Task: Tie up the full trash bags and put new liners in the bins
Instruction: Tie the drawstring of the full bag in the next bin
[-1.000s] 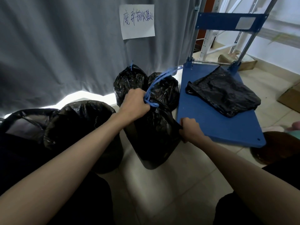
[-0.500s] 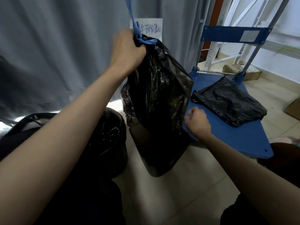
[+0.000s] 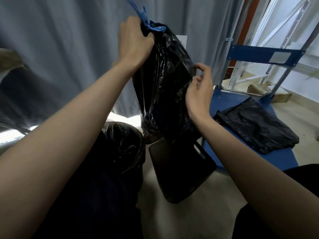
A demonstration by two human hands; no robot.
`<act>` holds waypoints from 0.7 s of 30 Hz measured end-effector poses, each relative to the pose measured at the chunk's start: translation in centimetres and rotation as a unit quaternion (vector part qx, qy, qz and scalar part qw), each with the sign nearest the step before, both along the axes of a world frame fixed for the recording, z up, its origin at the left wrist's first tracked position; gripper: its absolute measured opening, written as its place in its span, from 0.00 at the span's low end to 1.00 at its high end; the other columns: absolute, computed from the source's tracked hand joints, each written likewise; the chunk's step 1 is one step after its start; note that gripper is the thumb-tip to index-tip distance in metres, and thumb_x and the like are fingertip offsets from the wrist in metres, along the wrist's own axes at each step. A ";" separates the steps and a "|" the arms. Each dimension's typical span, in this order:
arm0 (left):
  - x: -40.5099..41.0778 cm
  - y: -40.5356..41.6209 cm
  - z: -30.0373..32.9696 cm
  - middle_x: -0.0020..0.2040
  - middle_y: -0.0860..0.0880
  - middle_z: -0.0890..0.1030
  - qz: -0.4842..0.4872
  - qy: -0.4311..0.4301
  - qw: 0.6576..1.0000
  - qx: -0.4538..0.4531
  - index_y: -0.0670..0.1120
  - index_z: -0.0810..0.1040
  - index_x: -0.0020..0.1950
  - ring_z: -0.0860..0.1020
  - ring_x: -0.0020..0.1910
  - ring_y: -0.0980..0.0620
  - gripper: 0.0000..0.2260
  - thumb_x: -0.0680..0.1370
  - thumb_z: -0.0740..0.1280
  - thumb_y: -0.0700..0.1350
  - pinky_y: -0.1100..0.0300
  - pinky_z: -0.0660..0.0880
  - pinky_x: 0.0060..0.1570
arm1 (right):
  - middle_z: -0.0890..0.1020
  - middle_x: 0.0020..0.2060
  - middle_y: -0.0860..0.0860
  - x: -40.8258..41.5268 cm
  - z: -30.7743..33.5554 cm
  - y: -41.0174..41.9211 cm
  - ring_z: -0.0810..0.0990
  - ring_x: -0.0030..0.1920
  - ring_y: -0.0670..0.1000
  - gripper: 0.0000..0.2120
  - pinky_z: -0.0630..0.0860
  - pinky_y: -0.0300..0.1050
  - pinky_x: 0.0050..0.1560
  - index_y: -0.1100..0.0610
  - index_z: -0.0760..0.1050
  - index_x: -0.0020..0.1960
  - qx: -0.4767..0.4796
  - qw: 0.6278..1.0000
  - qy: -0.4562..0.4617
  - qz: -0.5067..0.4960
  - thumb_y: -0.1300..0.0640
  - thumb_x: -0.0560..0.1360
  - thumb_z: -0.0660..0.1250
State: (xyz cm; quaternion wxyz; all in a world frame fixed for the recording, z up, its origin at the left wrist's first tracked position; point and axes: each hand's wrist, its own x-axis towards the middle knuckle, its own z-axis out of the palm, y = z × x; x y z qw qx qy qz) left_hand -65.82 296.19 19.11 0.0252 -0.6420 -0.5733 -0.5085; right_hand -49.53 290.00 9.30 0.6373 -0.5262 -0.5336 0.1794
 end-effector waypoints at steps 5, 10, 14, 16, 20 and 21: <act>-1.3 1.6 -1.7 0.53 0.45 0.81 0.068 -0.006 0.997 -0.036 0.43 0.79 0.55 0.78 0.54 0.45 0.14 0.74 0.62 0.47 0.56 0.71 0.51 | 0.76 0.52 0.51 -1.9 0.2 2.3 0.73 0.47 0.42 0.16 0.70 0.35 0.48 0.50 0.71 0.65 -0.023 0.999 0.004 0.044 0.55 0.78 0.59; -1.2 3.1 -3.5 0.54 0.45 0.81 0.097 -0.030 0.995 -0.023 0.43 0.78 0.56 0.76 0.55 0.44 0.13 0.76 0.62 0.48 0.56 0.69 0.49 | 0.75 0.55 0.51 -2.9 -0.4 5.5 0.73 0.48 0.39 0.19 0.69 0.29 0.50 0.49 0.71 0.66 -0.048 0.995 -0.053 0.064 0.53 0.75 0.64; -1.3 4.8 -4.1 0.51 0.47 0.81 0.092 -0.075 0.992 -0.033 0.43 0.78 0.54 0.77 0.52 0.46 0.13 0.75 0.62 0.50 0.59 0.70 0.44 | 0.79 0.54 0.53 -2.4 0.1 7.9 0.78 0.53 0.51 0.14 0.74 0.50 0.60 0.54 0.75 0.60 -0.076 0.994 -0.064 0.046 0.60 0.76 0.60; -0.8 5.8 -4.9 0.47 0.47 0.83 0.055 -0.095 0.990 -0.091 0.44 0.81 0.51 0.81 0.49 0.47 0.15 0.74 0.65 0.53 0.58 0.75 0.44 | 0.79 0.54 0.54 -1.8 -0.1 8.9 0.78 0.54 0.53 0.15 0.74 0.49 0.59 0.54 0.75 0.60 -0.094 0.992 -0.077 0.034 0.62 0.75 0.60; 1.4 6.7 -8.0 0.36 0.43 0.84 -0.033 -0.092 0.972 -0.213 0.42 0.82 0.45 0.84 0.34 0.46 0.10 0.73 0.66 0.47 0.50 0.82 0.39 | 0.76 0.56 0.55 -0.4 -1.7 9.9 0.77 0.54 0.54 0.16 0.75 0.50 0.57 0.52 0.74 0.61 -0.142 0.984 -0.104 0.009 0.60 0.75 0.62; 2.0 6.9 -8.6 0.34 0.43 0.83 -0.039 -0.070 0.971 -0.225 0.41 0.81 0.43 0.83 0.30 0.47 0.09 0.73 0.65 0.45 0.51 0.82 0.36 | 0.75 0.57 0.56 -0.2 -2.0 10.1 0.77 0.55 0.55 0.16 0.75 0.52 0.58 0.52 0.74 0.62 -0.158 0.981 -0.112 0.008 0.60 0.74 0.62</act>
